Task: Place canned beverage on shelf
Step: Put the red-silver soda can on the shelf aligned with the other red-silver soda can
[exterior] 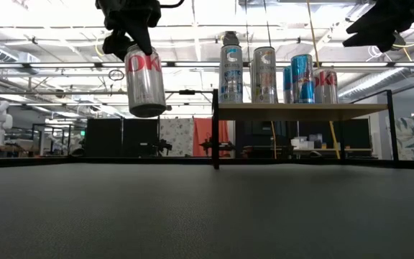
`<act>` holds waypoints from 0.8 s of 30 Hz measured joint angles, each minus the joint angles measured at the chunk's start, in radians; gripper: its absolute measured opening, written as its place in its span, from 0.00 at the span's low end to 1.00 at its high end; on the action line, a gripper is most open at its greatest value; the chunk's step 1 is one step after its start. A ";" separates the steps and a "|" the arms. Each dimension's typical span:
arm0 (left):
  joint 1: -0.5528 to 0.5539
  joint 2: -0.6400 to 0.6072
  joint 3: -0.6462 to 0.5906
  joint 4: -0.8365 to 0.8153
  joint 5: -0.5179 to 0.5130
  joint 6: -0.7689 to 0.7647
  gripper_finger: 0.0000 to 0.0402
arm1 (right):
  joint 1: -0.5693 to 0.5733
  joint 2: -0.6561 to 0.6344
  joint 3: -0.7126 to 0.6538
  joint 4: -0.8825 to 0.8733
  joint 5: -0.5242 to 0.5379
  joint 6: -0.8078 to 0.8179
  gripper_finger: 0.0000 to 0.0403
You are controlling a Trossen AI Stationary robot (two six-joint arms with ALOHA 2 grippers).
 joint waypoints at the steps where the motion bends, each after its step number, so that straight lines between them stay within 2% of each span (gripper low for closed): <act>1: 0.000 0.000 0.000 0.000 0.000 0.000 0.72 | 0.000 0.000 0.000 -0.004 0.000 0.000 0.47; 6: 0.000 0.000 0.000 -0.011 0.000 0.003 0.73 | 0.000 0.000 0.000 -0.019 0.001 0.007 0.60; 12: 0.000 0.000 0.000 -0.011 0.000 0.003 0.73 | 0.000 0.000 0.000 -0.014 0.002 0.088 0.70; 24: 0.000 0.000 0.000 -0.009 -0.004 0.004 0.73 | 0.000 0.000 0.000 0.009 0.002 0.108 0.71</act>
